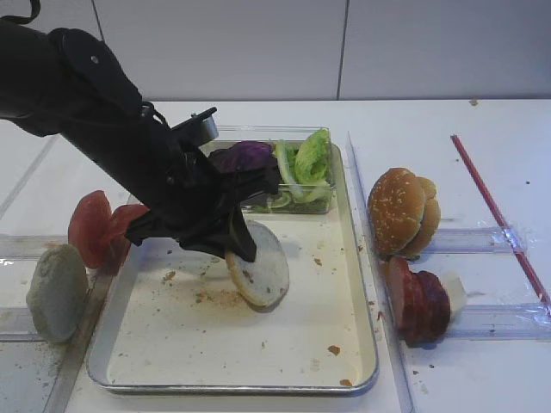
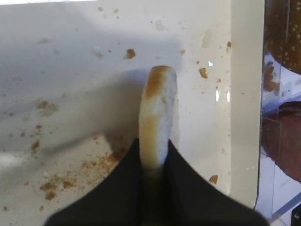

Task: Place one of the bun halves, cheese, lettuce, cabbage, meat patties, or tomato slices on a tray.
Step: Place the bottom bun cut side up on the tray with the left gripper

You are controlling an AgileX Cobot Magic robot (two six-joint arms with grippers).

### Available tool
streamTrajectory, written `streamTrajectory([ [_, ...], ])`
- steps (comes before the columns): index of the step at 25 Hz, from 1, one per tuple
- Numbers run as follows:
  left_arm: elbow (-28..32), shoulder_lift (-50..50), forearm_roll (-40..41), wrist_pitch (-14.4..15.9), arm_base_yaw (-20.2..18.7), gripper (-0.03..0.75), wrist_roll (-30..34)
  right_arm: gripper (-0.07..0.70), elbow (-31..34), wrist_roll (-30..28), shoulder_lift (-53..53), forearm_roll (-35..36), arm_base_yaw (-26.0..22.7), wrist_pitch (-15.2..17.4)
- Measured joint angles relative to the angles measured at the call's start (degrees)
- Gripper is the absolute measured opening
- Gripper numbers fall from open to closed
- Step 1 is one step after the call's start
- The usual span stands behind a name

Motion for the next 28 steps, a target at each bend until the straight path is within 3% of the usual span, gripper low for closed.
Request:
streamTrajectory([
  [6, 0.00, 0.00, 0.00, 0.47, 0.00, 0.083, -0.43, 0.480, 0.00, 0.00, 0.00, 0.00, 0.00, 0.00],
  [17, 0.00, 0.09, 1.38, 0.72, 0.00, 0.312, -2.53, 0.480, 0.00, 0.00, 0.00, 0.00, 0.00, 0.00],
  [28, 0.00, 0.09, 2.89, 1.51, 0.00, 0.336, -4.18, 0.480, 0.00, 0.00, 0.00, 0.00, 0.00, 0.00],
])
